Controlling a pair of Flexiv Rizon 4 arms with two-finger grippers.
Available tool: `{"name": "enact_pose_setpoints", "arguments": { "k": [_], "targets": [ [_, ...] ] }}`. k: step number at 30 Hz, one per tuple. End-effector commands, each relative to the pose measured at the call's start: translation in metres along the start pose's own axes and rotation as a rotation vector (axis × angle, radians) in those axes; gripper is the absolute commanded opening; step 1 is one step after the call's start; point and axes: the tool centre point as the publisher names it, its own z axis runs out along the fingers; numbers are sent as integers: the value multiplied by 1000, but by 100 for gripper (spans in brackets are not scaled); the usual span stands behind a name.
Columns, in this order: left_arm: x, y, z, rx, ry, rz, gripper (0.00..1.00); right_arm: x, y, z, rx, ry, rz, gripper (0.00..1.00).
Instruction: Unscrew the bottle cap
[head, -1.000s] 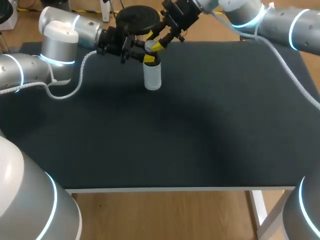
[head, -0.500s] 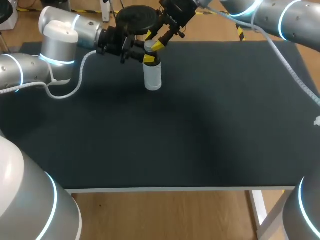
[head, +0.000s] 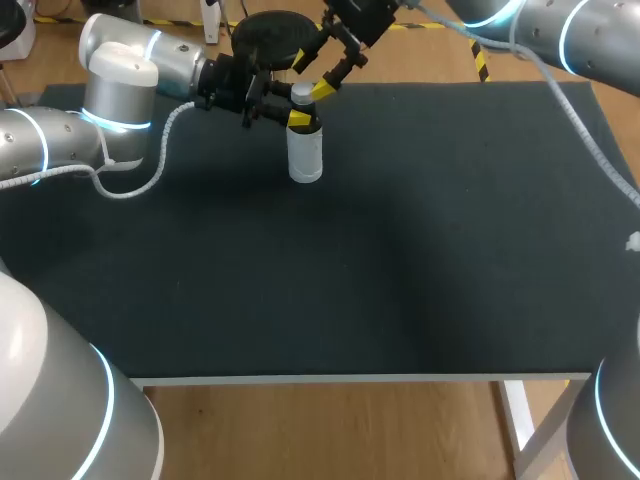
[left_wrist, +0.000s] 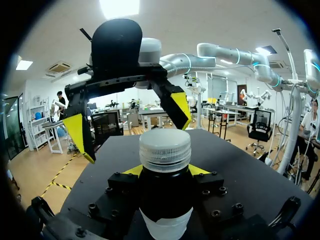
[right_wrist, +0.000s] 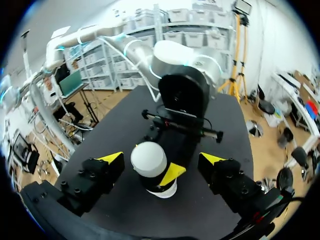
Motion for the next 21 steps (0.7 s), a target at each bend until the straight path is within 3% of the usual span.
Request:
{"name": "enact_pose_setpoints", "arguments": {
  "k": [1, 7, 21],
  "targets": [
    [-1, 0, 0, 1, 3, 0, 0, 23, 6, -2, 41, -236, 45, 100],
    [-1, 0, 0, 1, 3, 0, 0, 24, 6, -2, 34, -313, 69, 100],
    [-1, 0, 0, 1, 3, 0, 0, 28, 3, 6, 78, -342, 101, 100]
  ]
}}
